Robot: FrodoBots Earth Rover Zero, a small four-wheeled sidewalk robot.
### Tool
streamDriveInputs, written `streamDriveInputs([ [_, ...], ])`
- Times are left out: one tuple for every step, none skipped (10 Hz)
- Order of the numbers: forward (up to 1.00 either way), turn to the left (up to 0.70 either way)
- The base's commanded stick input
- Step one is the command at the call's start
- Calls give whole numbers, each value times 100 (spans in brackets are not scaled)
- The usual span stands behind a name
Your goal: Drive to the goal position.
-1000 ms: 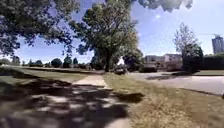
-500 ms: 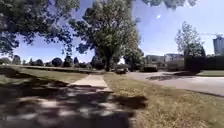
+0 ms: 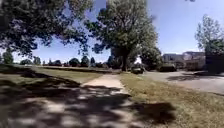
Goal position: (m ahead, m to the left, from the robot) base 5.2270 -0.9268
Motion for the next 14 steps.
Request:
streamDriveInputs([
  [70,35],
  [70,35],
  [70,35],
  [70,35],
  [70,35],
  [70,16],
  [70,0],
  [70,0],
  [70,0],
  [70,0],
  [70,-17],
  [70,-34],
  [70,-35],
  [70,-35],
])
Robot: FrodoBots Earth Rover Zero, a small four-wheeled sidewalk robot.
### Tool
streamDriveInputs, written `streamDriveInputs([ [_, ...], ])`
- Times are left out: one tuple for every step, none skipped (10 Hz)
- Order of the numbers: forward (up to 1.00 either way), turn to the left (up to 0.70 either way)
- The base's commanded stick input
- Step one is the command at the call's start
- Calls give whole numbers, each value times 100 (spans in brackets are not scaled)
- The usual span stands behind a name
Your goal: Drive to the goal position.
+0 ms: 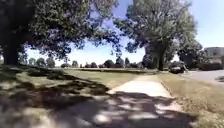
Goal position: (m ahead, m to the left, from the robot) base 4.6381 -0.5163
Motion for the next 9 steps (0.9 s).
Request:
streamDriveInputs([
  [70,-35],
  [70,-14],
  [70,-1],
  [70,0],
  [70,0],
  [70,0],
  [70,-23],
  [70,-33],
  [70,-35],
])
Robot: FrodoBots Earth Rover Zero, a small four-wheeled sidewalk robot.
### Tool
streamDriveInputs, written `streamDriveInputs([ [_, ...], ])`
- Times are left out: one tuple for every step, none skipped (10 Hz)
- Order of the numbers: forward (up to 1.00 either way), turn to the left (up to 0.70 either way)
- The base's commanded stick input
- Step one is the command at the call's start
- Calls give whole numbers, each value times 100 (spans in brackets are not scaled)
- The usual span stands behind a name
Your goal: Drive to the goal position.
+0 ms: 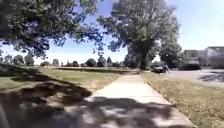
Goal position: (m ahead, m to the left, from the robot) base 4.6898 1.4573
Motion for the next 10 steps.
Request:
streamDriveInputs([
  [70,-34],
  [70,-12],
  [70,-1],
  [70,0],
  [70,0],
  [70,0],
  [70,0],
  [70,0],
  [70,0],
  [70,-3],
])
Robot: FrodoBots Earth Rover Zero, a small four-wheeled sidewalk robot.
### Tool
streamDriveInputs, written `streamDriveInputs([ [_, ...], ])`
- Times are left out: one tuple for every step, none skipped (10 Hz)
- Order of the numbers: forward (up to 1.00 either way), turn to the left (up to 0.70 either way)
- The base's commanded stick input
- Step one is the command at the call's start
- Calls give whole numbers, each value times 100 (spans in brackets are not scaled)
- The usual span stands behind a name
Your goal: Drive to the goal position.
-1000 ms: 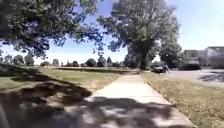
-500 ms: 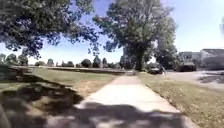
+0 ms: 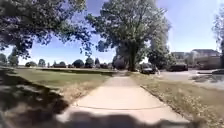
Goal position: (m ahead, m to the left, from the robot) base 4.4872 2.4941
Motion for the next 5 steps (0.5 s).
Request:
streamDriveInputs([
  [70,-19],
  [70,-25],
  [70,0],
  [70,-1],
  [70,-16],
])
